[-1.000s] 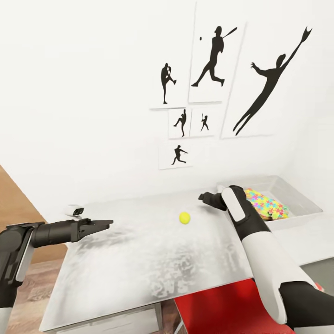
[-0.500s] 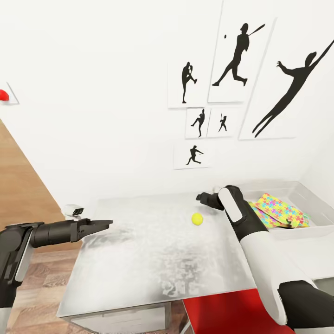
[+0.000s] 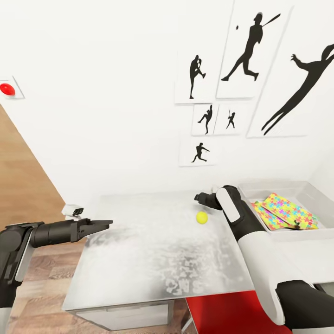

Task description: Put all the toys in the child's room - the three board games (two on the bed and one on the table), the two jigsaw puzzles on the table, and the tennis ball on the table - inside the toy box on the table in the child's room.

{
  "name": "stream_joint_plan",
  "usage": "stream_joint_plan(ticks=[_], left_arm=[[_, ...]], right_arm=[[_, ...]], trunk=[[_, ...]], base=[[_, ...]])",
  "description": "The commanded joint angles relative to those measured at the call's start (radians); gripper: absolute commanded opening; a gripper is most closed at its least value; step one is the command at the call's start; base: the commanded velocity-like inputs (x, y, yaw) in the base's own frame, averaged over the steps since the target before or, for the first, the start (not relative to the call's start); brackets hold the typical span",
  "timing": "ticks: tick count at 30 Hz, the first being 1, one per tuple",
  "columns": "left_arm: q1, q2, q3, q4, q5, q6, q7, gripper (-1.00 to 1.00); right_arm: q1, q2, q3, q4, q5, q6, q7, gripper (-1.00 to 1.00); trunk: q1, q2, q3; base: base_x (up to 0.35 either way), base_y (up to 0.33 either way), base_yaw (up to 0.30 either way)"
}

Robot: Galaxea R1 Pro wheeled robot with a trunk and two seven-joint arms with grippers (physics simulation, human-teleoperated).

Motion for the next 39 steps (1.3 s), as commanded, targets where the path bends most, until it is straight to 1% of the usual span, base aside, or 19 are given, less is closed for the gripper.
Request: stream_joint_plan(ticks=[1, 9, 11, 12, 14, 15, 16, 17, 18, 19, 21, 23, 25, 27, 28, 30, 32, 36, 39], left_arm=[[-0.001, 0.000, 0.000, 0.000, 0.000, 0.011, -0.004, 1.00], [-0.001, 0.000, 0.001, 0.000, 0.002, 0.011, -0.004, 1.00], [-0.001, 0.001, 0.014, 0.000, 0.004, 0.011, -0.004, 1.00], [-0.003, 0.002, 0.029, -0.001, 0.006, 0.011, -0.004, 1.00], [-0.011, 0.004, 0.039, -0.001, 0.016, 0.011, -0.004, 1.00], [-0.016, 0.005, 0.042, -0.002, 0.027, 0.011, -0.004, 1.00], [-0.029, 0.005, 0.041, -0.003, 0.041, 0.011, -0.004, 1.00], [-0.059, 0.004, 0.035, -0.004, 0.053, 0.011, -0.004, 1.00], [-0.124, 0.003, 0.012, -0.004, 0.065, 0.011, -0.004, 1.00], [-0.146, 0.003, 0.000, -0.005, 0.068, 0.011, -0.004, 1.00], [-0.224, 0.001, -0.062, -0.006, 0.075, 0.011, -0.004, 1.00], [-0.288, -0.012, -0.132, -0.006, 0.077, 0.011, -0.004, 1.00], [-0.338, -0.048, -0.192, -0.006, 0.074, 0.011, -0.004, 1.00], [-0.377, -0.089, -0.227, -0.005, 0.067, 0.011, -0.004, 1.00], [-0.390, -0.108, -0.237, -0.005, 0.059, 0.011, -0.004, 1.00], [-0.402, -0.125, -0.246, -0.005, 0.042, 0.011, -0.004, 1.00], [-0.410, -0.134, -0.251, -0.003, 0.020, 0.011, -0.004, 1.00], [-0.414, -0.133, -0.250, -0.001, 0.004, 0.011, -0.004, 1.00], [-0.414, -0.125, -0.250, 0.000, 0.000, 0.011, -0.004, 1.00]], right_arm=[[-0.001, 0.000, 0.002, -0.001, -0.010, 0.001, -0.012, 1.00], [-0.005, -0.003, 0.001, -0.004, -0.010, 0.002, -0.016, 1.00], [-0.010, -0.001, 0.002, -0.004, -0.010, 0.002, -0.016, 1.00], [-0.012, 0.002, 0.002, -0.004, -0.010, 0.003, -0.016, 1.00], [-0.016, 0.006, 0.003, -0.004, -0.010, 0.003, -0.017, 1.00], [-0.017, 0.008, 0.007, -0.004, -0.010, 0.003, -0.017, 1.00], [-0.018, 0.010, 0.015, -0.004, -0.010, 0.003, -0.018, 1.00], [-0.018, 0.010, 0.025, -0.004, -0.010, 0.002, -0.018, 1.00], [-0.019, 0.011, 0.040, -0.003, -0.010, -0.001, -0.018, 1.00], [-0.019, 0.011, 0.046, -0.003, -0.010, -0.002, -0.019, 1.00], [-0.020, 0.013, 0.052, -0.004, -0.009, -0.003, -0.019, 1.00], [-0.021, 0.013, 0.056, -0.005, -0.009, -0.004, -0.019, 1.00], [-0.021, 0.012, 0.058, -0.005, -0.008, -0.004, -0.019, 1.00], [-0.021, 0.012, 0.058, -0.004, -0.008, -0.004, -0.020, 1.00], [-0.021, 0.012, 0.058, -0.004, -0.008, -0.004, -0.020, 1.00], [-0.022, 0.012, 0.059, -0.005, -0.008, -0.004, -0.020, 1.00], [-0.022, 0.012, 0.059, -0.005, -0.008, -0.004, -0.020, 1.00], [-0.024, 0.008, 0.059, -0.003, -0.005, -0.005, -0.020, 1.00], [-0.031, 0.002, 0.059, -0.003, 0.015, -0.004, -0.021, 1.00]], trunk=[[0.000, -0.002, -0.003], [0.000, -0.002, -0.017], [0.000, -0.002, -0.020], [0.000, -0.002, -0.022], [0.000, -0.002, -0.025], [0.000, -0.002, -0.027], [0.000, -0.002, -0.028], [0.000, -0.002, -0.030], [0.000, -0.002, -0.031], [0.000, -0.002, -0.033], [0.000, -0.002, -0.036], [0.000, -0.002, -0.040], [0.000, -0.002, -0.043], [0.000, -0.002, -0.046], [0.000, -0.002, -0.048], [0.000, -0.002, -0.051], [0.000, -0.002, -0.055], [0.000, -0.002, -0.061], [0.000, -0.002, -0.066]], base=[[0.000, 0.000, 0.002], [0.000, 0.000, 0.000], [0.000, 0.000, 0.000], [0.000, 0.000, 0.000], [0.000, 0.000, 0.000], [0.000, 0.000, 0.000], [0.000, 0.000, 0.000], [0.000, 0.000, 0.000], [0.000, 0.000, 0.000], [0.000, 0.000, 0.000], [0.000, 0.000, 0.000], [0.000, 0.000, 0.000], [0.000, 0.000, 0.000], [0.000, 0.000, 0.000], [0.000, 0.000, 0.000], [0.000, 0.000, 0.000], [0.000, 0.000, 0.000], [0.000, 0.000, 0.000], [0.000, 0.000, 0.000]])
